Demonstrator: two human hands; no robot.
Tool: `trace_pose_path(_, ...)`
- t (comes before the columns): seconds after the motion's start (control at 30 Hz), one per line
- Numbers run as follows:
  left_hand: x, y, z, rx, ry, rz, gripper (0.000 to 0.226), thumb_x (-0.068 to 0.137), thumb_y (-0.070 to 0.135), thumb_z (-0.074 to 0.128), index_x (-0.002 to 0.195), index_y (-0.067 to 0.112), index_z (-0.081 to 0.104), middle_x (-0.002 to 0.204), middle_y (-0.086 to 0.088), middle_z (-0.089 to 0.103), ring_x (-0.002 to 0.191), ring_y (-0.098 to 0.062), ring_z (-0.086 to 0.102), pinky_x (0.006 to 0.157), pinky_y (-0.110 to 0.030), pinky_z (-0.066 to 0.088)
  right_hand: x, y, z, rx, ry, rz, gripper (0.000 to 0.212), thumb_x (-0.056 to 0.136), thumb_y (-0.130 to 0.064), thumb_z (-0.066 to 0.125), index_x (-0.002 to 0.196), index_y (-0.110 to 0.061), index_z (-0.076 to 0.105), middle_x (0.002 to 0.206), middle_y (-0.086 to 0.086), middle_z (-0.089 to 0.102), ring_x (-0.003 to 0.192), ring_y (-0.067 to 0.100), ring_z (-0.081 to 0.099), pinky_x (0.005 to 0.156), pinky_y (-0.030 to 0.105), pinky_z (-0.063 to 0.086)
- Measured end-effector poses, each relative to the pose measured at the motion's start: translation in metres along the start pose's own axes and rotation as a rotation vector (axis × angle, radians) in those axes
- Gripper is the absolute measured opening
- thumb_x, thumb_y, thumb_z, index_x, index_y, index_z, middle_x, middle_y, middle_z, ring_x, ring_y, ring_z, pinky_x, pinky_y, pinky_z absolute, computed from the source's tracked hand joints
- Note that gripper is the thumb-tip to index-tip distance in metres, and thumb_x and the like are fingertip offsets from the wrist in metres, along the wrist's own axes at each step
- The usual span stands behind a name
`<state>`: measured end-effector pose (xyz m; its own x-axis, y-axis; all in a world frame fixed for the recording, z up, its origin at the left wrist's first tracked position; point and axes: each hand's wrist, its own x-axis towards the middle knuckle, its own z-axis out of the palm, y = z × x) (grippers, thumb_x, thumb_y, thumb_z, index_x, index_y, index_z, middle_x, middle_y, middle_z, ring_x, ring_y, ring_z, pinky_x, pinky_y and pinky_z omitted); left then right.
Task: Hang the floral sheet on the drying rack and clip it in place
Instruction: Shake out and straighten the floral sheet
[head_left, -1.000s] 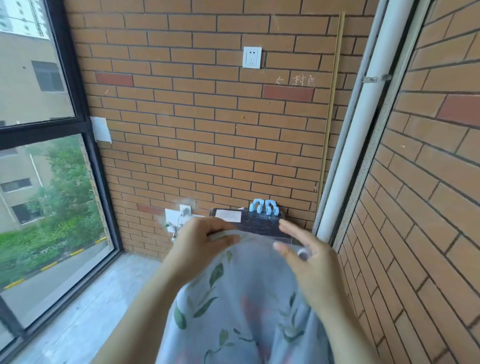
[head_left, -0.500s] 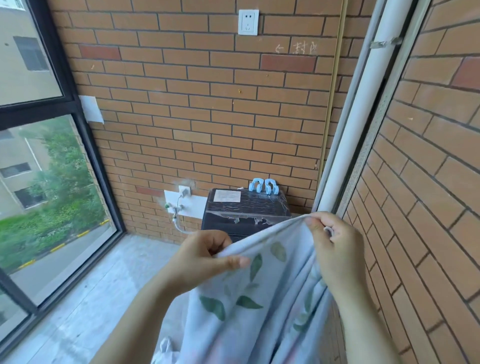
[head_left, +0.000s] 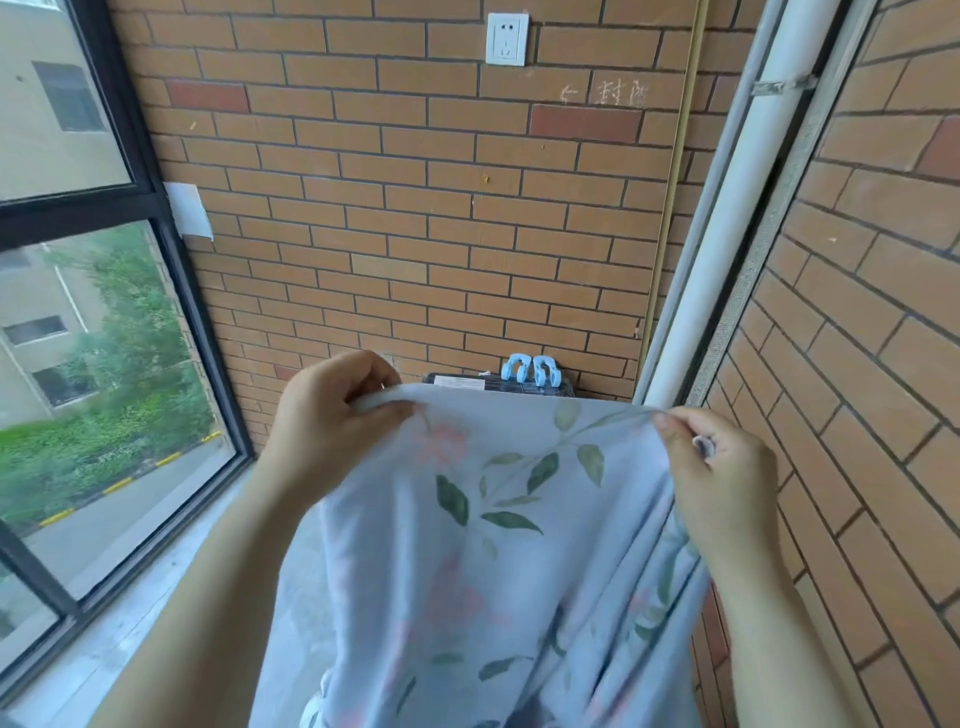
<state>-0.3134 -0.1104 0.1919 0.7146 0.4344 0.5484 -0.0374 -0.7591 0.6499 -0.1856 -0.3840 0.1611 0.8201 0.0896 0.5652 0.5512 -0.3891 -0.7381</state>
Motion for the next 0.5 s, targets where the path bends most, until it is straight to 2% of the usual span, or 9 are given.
trace_pose_path(0.07,-0.002,-0.011,0.000,-0.046,-0.234,-0.103,0.035,0.054,0.052,0.069,0.064,0.020,0.061,0.045,0.010,0.046,0.043,-0.003,0.036,0.043,-0.015,0.028,0.003,0.010,0.002,-0.037,-0.017,0.059,0.015,0.090,-0.019,0.063,0.074,-0.017,0.066,0.062,0.018,0.059,0.062,0.027,0.052,0.058,0.031,0.038)
trace_pose_path(0.1,-0.010,-0.015,0.003,-0.070,-0.282,-0.137,0.041,0.052,0.057,0.067,0.066,0.019,0.061,0.044,0.010,0.044,0.042,-0.002,0.034,0.043,-0.017,0.027,0.001,0.015,0.004,-0.057,-0.028,0.086,0.016,0.090,-0.020,0.063,0.075,-0.018,0.066,0.061,0.016,0.059,0.064,0.029,0.054,0.059,0.031,0.039)
trace_pose_path(0.17,-0.023,-0.016,0.011,-0.154,-0.238,-0.153,0.038,0.059,0.052,0.073,0.064,0.016,0.059,0.047,0.010,0.042,0.045,-0.005,0.033,0.044,-0.018,0.027,-0.007,0.020,0.009,-0.068,-0.038,0.126,0.014,0.091,-0.021,0.062,0.077,-0.019,0.067,0.063,0.009,0.062,0.068,0.030,0.059,0.057,0.027,0.040)
trace_pose_path(0.23,-0.024,-0.009,0.015,-0.167,-0.130,-0.128,0.025,0.071,0.030,0.080,0.062,0.016,0.061,0.047,0.011,0.042,0.045,-0.003,0.033,0.043,-0.016,0.027,-0.015,0.019,0.014,-0.049,-0.046,0.167,0.010,0.090,-0.022,0.063,0.093,-0.024,0.072,0.072,-0.007,0.067,0.077,0.020,0.063,0.061,0.014,0.040)
trace_pose_path(0.27,-0.021,-0.003,0.015,-0.142,-0.087,-0.105,0.021,0.073,0.021,0.080,0.062,0.017,0.063,0.047,0.012,0.044,0.045,-0.004,0.036,0.043,-0.014,0.027,-0.017,0.016,0.016,-0.025,-0.061,0.201,0.018,0.089,-0.023,0.065,0.106,-0.027,0.071,0.080,-0.014,0.068,0.081,0.014,0.063,0.065,0.009,0.039)
trace_pose_path(0.33,-0.013,0.010,0.014,-0.103,-0.048,-0.045,0.017,0.074,0.017,0.079,0.064,0.019,0.066,0.051,0.007,0.052,0.049,-0.005,0.043,0.045,-0.013,0.030,-0.017,0.004,0.014,0.083,-0.115,0.214,0.039,0.086,-0.023,0.070,0.122,-0.034,0.063,0.093,-0.019,0.070,0.078,0.009,0.060,0.069,0.004,0.039)
trace_pose_path(0.4,-0.011,0.023,0.016,-0.083,-0.089,-0.001,0.013,0.074,0.019,0.079,0.068,0.019,0.069,0.059,-0.001,0.059,0.052,-0.007,0.046,0.048,-0.016,0.033,-0.018,-0.016,0.015,0.253,-0.208,0.152,0.040,0.085,-0.018,0.070,0.121,-0.034,0.063,0.100,-0.017,0.073,0.083,0.005,0.063,0.072,0.005,0.043)
trace_pose_path(0.5,-0.017,0.033,0.024,-0.082,-0.156,0.032,0.009,0.074,0.019,0.079,0.070,0.018,0.070,0.061,-0.006,0.059,0.051,-0.008,0.044,0.049,-0.017,0.033,-0.026,-0.043,0.024,0.439,-0.427,0.087,0.038,0.086,-0.010,0.067,0.121,-0.026,0.064,0.105,-0.014,0.073,0.103,-0.003,0.064,0.085,0.011,0.047)
